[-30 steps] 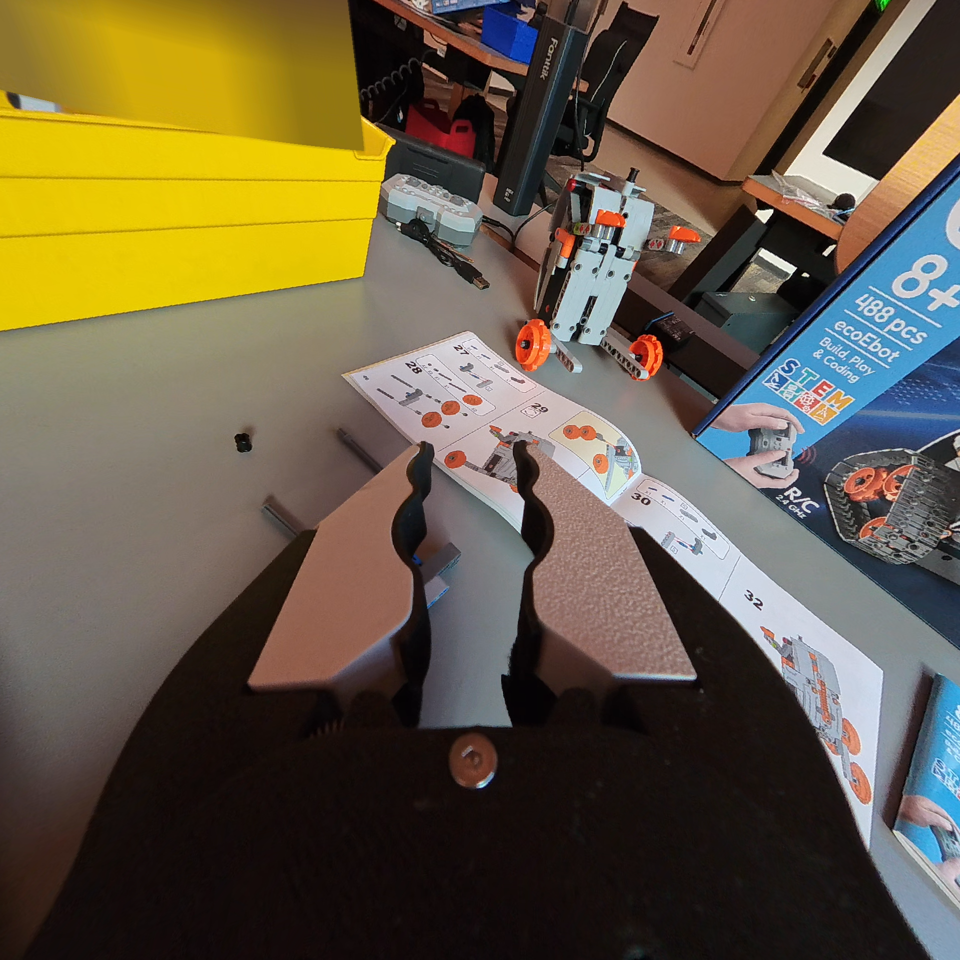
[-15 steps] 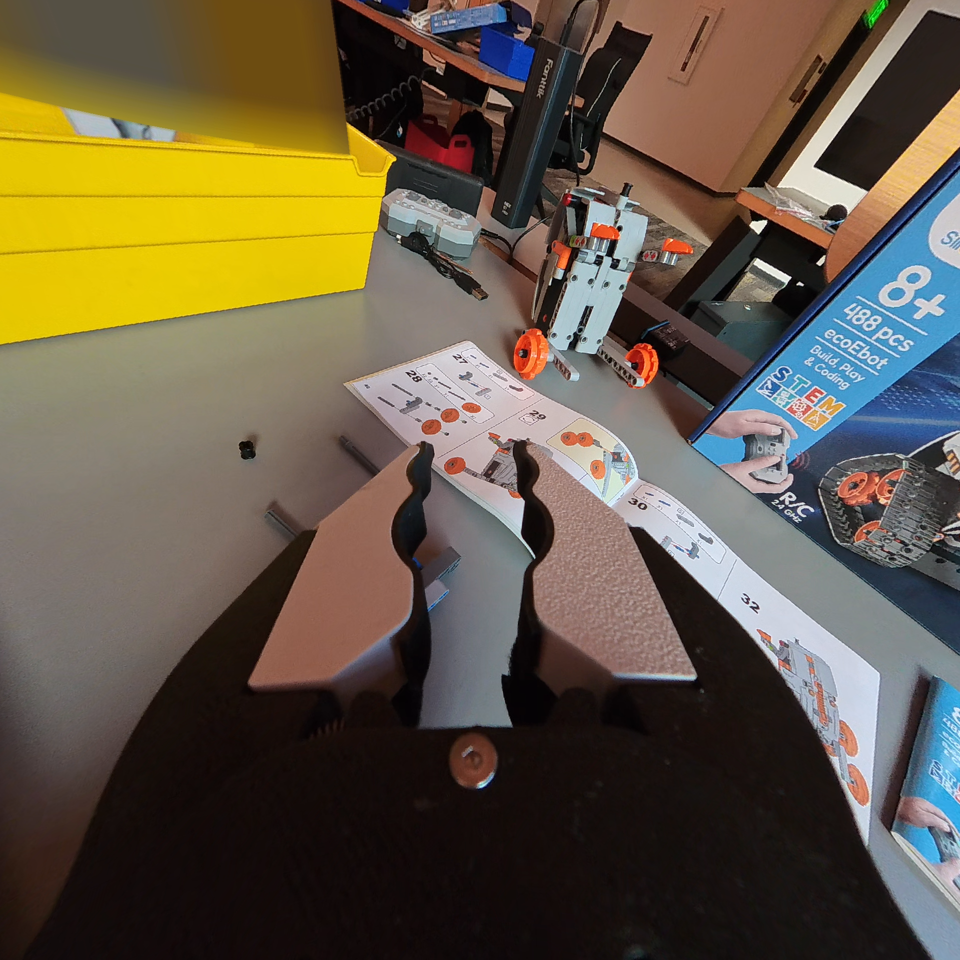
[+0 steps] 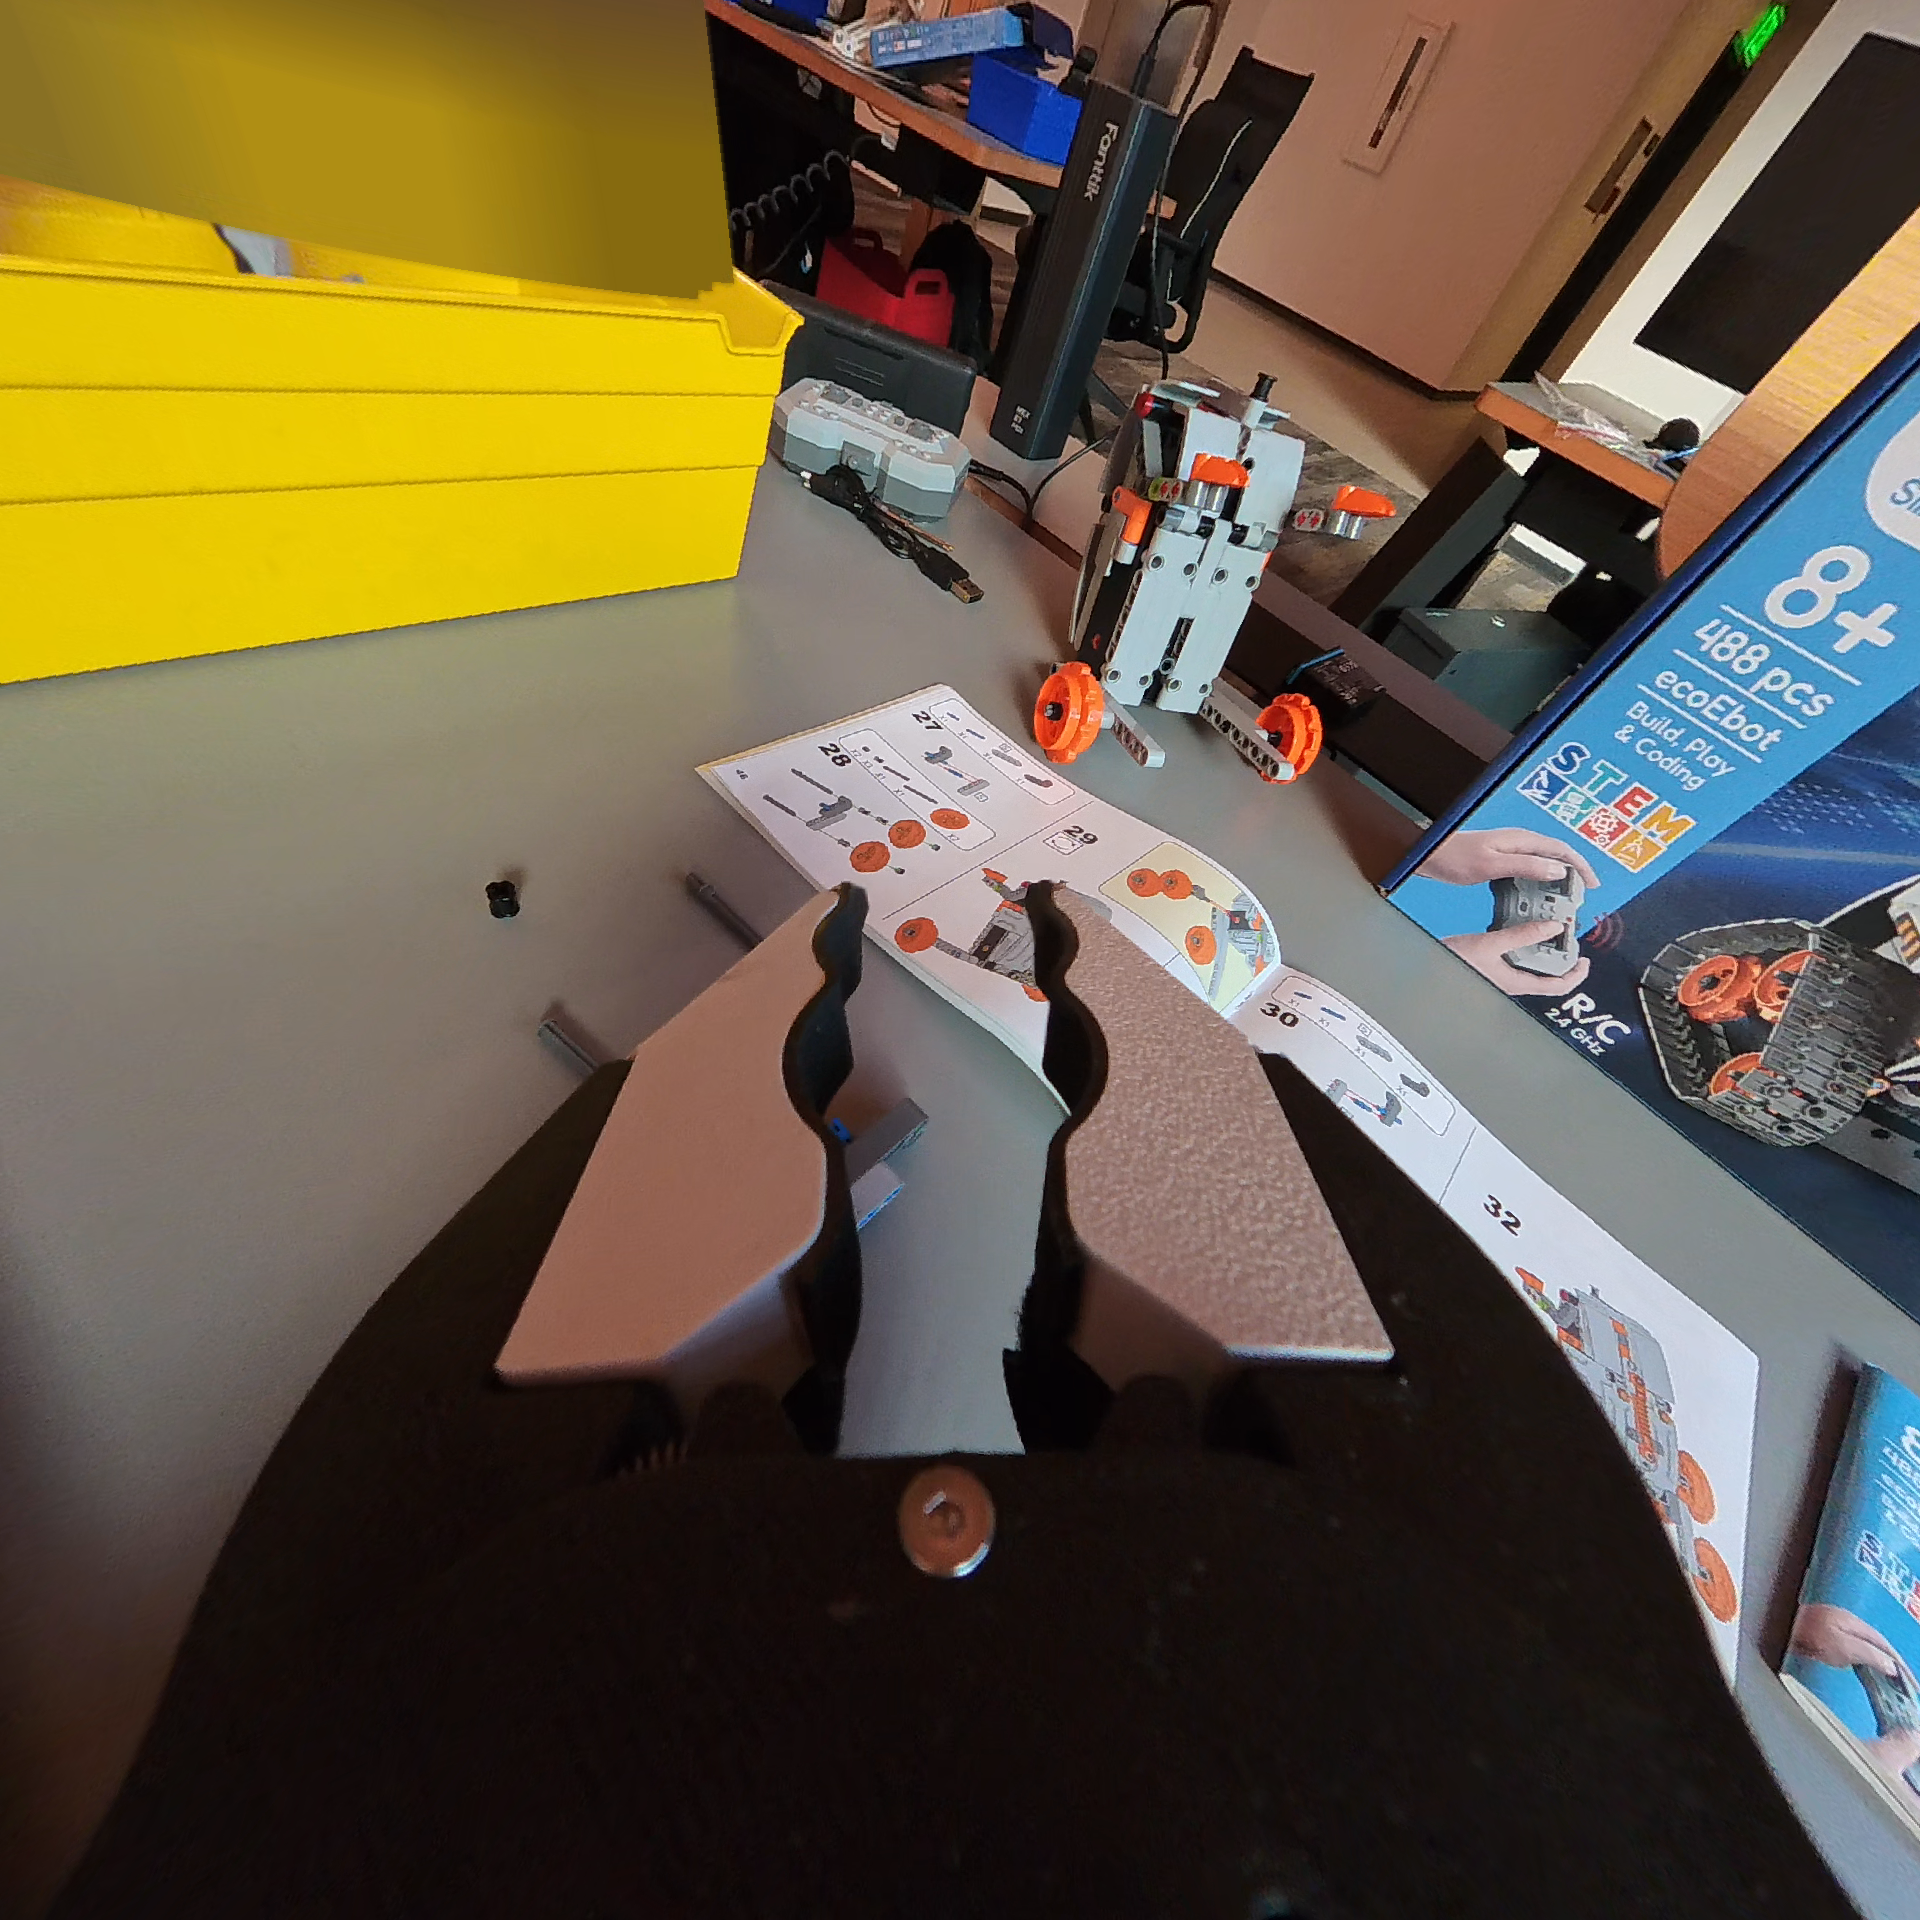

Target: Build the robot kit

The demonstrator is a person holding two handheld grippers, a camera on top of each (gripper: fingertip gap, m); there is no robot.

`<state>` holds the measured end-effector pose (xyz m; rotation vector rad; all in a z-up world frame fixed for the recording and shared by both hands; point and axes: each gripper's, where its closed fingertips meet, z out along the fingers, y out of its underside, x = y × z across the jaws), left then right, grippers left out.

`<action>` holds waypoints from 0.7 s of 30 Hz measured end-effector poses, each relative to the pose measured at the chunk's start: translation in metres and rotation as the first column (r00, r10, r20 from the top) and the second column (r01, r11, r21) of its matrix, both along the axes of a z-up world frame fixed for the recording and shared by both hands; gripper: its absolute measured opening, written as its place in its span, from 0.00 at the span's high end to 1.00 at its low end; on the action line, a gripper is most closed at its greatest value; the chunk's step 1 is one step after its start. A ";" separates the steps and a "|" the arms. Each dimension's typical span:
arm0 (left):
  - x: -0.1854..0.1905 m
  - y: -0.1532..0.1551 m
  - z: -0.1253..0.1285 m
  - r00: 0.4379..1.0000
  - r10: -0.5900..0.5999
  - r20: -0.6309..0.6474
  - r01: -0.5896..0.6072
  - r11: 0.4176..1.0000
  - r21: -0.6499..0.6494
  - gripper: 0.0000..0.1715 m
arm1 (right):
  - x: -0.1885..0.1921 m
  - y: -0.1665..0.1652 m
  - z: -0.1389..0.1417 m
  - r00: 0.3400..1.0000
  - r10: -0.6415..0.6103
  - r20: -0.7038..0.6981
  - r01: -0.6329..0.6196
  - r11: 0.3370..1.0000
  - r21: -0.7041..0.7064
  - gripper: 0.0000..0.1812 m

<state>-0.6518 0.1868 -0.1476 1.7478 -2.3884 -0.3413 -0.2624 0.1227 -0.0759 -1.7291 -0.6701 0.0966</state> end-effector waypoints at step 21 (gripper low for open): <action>0.062 0.040 0.009 0.976 0.142 0.164 -0.149 0.988 0.032 0.84 | 0.000 0.001 0.002 1.000 0.002 -0.018 -0.002 1.000 0.007 0.83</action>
